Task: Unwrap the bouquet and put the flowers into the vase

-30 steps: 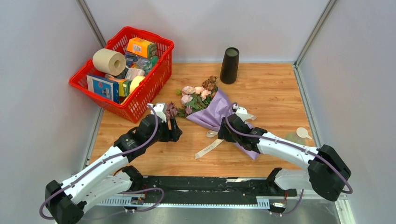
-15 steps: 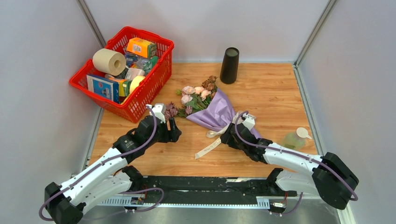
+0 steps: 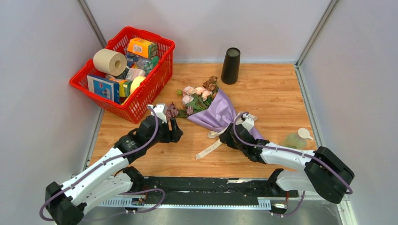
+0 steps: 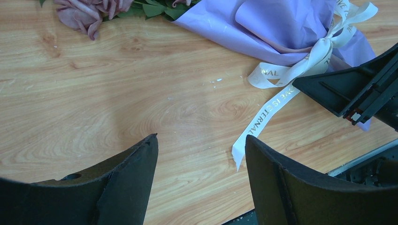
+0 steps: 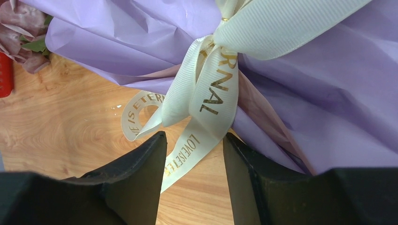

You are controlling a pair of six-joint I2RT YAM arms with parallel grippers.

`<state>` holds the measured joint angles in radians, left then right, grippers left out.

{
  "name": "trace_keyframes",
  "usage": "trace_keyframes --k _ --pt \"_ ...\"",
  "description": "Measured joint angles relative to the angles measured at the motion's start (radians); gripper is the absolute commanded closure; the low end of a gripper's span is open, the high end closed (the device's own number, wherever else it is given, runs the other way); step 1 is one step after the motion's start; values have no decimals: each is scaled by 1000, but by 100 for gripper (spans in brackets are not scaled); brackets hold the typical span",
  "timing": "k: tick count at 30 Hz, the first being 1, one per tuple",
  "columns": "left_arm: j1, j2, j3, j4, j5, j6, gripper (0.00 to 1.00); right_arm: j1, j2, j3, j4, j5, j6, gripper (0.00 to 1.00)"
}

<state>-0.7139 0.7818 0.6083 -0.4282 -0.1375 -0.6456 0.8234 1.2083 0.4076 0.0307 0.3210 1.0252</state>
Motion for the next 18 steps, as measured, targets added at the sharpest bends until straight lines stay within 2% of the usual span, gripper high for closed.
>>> trace_keyframes --k 10,12,13,18 --pt "0 90 0 76 29 -3 25 0 46 -9 69 29 24 51" --pt "0 111 0 95 40 -6 26 1 65 -11 84 29 25 54" --pt "0 122 0 105 45 -7 26 1 71 -13 90 29 25 58" --pt "0 169 0 153 61 -12 26 1 98 -14 111 27 19 98"
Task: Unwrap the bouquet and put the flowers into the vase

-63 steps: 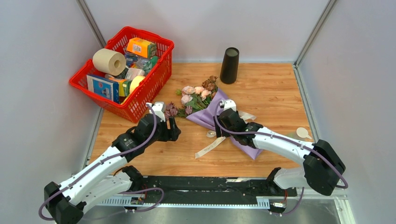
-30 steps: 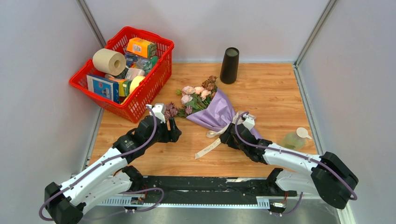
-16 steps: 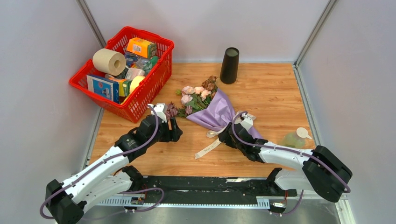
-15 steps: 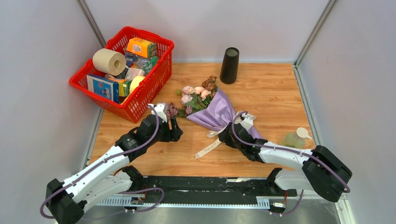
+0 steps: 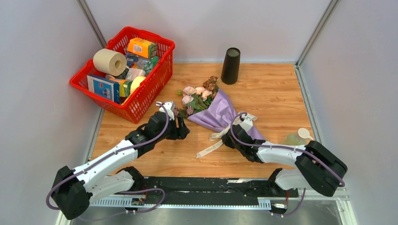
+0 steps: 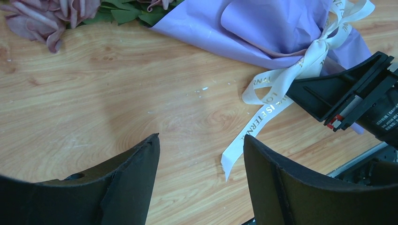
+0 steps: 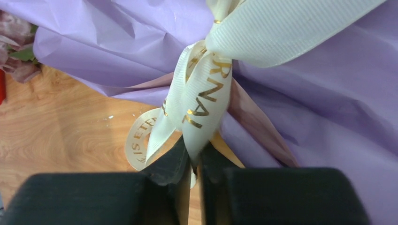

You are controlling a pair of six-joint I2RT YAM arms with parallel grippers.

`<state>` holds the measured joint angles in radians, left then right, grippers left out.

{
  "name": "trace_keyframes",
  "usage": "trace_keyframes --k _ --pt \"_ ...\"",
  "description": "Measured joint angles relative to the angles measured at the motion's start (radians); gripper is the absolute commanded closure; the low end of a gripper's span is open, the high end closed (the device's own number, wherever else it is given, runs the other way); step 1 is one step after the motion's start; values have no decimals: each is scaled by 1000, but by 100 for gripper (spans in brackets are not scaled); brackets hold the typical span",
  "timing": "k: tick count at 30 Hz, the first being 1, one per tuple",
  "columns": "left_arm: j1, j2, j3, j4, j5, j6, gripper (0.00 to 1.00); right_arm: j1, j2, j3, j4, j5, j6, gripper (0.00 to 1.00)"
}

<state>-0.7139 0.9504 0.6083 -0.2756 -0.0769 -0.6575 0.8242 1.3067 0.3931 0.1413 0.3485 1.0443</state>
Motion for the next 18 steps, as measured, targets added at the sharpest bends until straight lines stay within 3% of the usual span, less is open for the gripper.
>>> trace_keyframes --k 5,12,18 --pt "0 43 -6 80 6 1 19 3 -30 0 -2 1 -31 100" --pt "0 119 -37 223 13 -28 18 6 -250 -9 -12 9 -66 100" --pt "0 202 -79 391 20 -90 19 6 -295 -14 -22 -14 -86 100"
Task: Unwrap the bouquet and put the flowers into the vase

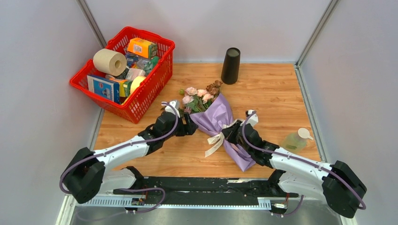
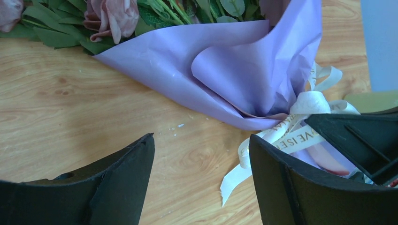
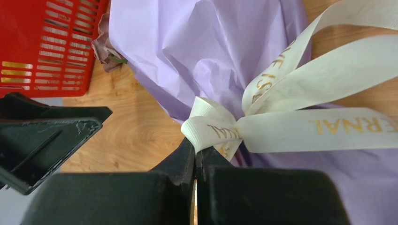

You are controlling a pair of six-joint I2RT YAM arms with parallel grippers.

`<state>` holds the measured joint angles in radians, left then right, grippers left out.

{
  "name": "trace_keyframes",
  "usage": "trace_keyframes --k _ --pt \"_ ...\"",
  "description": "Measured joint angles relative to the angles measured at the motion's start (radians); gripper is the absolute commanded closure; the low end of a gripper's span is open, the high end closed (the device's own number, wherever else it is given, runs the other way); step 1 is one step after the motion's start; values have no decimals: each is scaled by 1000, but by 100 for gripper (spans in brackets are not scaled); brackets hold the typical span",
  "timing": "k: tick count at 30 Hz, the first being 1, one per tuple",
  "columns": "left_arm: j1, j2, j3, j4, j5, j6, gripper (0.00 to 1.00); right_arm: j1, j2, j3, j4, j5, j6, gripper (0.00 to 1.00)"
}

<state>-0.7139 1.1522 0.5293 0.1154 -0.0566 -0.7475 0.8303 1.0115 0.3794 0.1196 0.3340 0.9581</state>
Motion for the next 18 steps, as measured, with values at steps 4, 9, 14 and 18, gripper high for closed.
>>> trace_keyframes --k 4,9,14,18 --pt "0 88 -23 117 8 -41 19 0 -8 -1 -14 -17 -15 100" --pt "0 204 -29 236 26 -79 19 0 -33 -5 -15 -25 -21 100" --pt "0 288 -32 336 37 -99 19 0 -31 -6 -15 -42 -21 98" --pt "0 319 -32 393 39 -108 21 1 -31 -6 -15 -47 -20 91"
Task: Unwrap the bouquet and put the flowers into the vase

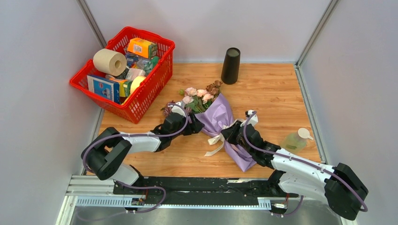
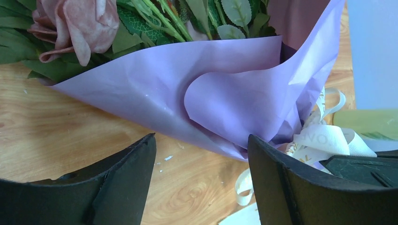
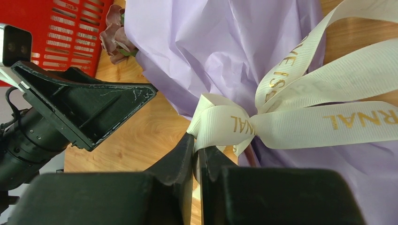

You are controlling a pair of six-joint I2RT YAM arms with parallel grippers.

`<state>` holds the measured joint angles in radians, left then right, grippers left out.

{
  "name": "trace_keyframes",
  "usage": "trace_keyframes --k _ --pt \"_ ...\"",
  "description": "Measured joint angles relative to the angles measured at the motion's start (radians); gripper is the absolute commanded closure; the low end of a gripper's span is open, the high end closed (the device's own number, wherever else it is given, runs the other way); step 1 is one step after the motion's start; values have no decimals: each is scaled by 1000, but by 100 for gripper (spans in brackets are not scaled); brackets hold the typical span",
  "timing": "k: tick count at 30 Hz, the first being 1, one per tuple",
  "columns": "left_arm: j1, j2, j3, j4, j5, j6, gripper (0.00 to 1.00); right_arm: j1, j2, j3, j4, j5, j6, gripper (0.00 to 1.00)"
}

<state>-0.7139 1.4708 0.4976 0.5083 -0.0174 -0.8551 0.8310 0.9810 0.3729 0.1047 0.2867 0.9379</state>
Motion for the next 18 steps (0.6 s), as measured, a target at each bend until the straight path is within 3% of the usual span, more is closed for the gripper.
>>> trace_keyframes --k 2,6,7,9,10,12,14,15,18 --pt "0 14 0 16 1 -3 23 0 0 0 1 2 3 100" --pt "0 43 0 45 2 -10 33 0 10 -9 2 4 7 100" --pt "0 51 0 52 2 -13 39 0 14 -11 2 4 7 100" --pt "0 70 0 66 10 -19 53 0 18 -16 0 4 11 81" --pt "0 80 0 71 15 -22 57 0 18 -16 0 5 14 82" --pt "0 97 0 80 21 -29 73 0 18 -16 0 7 16 100" --pt "0 106 0 84 28 -36 87 0 17 -16 -5 11 16 100" --pt "0 108 0 88 29 -39 100 0 14 -16 -12 14 19 100" --pt "-1 108 0 96 32 -47 100 0 -5 -16 -42 34 22 100"
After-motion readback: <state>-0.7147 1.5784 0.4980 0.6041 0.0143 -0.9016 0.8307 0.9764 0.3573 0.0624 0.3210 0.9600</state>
